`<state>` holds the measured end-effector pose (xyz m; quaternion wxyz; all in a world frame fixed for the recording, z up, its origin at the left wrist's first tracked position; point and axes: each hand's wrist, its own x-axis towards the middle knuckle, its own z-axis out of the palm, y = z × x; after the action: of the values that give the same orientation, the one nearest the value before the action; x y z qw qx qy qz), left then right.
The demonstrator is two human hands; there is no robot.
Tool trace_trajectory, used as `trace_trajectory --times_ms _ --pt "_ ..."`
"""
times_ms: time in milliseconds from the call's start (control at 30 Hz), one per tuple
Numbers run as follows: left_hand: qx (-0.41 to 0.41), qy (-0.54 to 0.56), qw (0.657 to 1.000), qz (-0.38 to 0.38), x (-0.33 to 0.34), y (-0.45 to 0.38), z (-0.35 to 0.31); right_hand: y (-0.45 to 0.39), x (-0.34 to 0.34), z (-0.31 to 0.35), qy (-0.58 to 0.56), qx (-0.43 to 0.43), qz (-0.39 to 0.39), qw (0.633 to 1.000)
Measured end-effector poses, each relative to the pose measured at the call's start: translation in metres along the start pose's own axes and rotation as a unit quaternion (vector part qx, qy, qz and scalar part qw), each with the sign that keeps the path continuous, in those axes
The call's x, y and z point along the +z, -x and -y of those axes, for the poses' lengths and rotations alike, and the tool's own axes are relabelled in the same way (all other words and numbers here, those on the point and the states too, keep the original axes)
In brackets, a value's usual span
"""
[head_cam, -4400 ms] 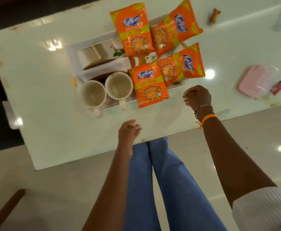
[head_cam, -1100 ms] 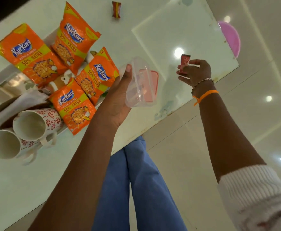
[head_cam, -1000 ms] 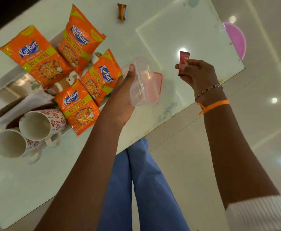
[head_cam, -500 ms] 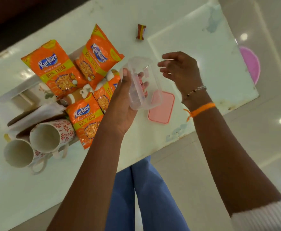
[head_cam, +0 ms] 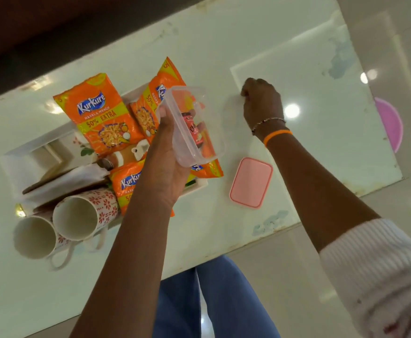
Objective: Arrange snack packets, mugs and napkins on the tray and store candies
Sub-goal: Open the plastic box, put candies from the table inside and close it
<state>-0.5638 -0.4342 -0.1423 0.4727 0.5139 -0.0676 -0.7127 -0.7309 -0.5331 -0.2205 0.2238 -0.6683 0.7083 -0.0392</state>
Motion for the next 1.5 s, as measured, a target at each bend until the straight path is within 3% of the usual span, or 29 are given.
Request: trace_trajectory --times_ms 100,200,300,433,567,667,733,800,867,967,1067,1233,1333,1500 --pt "0.002 0.005 1.0 -0.016 0.0 -0.005 -0.002 0.025 -0.024 0.0 -0.2 0.068 -0.018 0.977" --pt "0.005 -0.017 1.0 -0.02 0.005 -0.005 -0.006 0.05 -0.061 0.017 -0.347 0.063 -0.033 0.935" --pt "-0.003 -0.017 1.0 -0.024 0.013 -0.005 -0.007 0.067 -0.086 0.042 -0.406 0.053 -0.002 0.912" --pt "-0.017 -0.011 0.999 -0.033 0.029 -0.007 -0.006 0.076 -0.093 0.057 -0.418 0.043 0.139 0.897" --pt "-0.019 -0.007 1.0 -0.002 0.033 -0.018 -0.009 0.056 -0.102 0.028 -0.504 0.115 0.063 0.854" --pt "-0.005 0.018 0.999 0.041 0.036 -0.03 -0.018 0.023 -0.092 0.005 -0.432 0.133 0.009 0.892" --pt "0.005 0.038 0.997 0.063 0.04 -0.039 -0.026 -0.008 -0.078 -0.004 -0.322 0.122 -0.019 0.939" --pt "0.022 0.031 0.997 0.066 0.047 -0.046 -0.035 -0.043 -0.069 -0.01 -0.199 0.073 -0.041 0.976" --pt "0.024 0.015 0.998 0.062 0.05 -0.051 -0.042 -0.077 -0.064 -0.012 -0.087 0.005 -0.016 0.996" --pt "0.005 0.003 0.999 0.039 0.048 -0.052 -0.047 -0.118 -0.059 -0.012 0.043 -0.042 0.012 0.998" --pt "-0.015 -0.004 0.999 0.038 0.044 -0.053 -0.049 -0.15 -0.063 -0.016 0.111 -0.036 0.033 0.993" --pt "-0.038 -0.007 0.998 0.053 0.04 -0.056 -0.047 -0.185 -0.068 -0.025 0.202 0.006 0.155 0.967" --pt "-0.04 0.0 0.998 0.048 0.037 -0.055 -0.047 -0.181 -0.065 -0.025 0.158 0.005 0.112 0.981" --pt "-0.054 0.02 0.998 0.027 0.033 -0.041 -0.049 -0.11 -0.046 -0.018 0.137 -0.078 0.066 0.985"
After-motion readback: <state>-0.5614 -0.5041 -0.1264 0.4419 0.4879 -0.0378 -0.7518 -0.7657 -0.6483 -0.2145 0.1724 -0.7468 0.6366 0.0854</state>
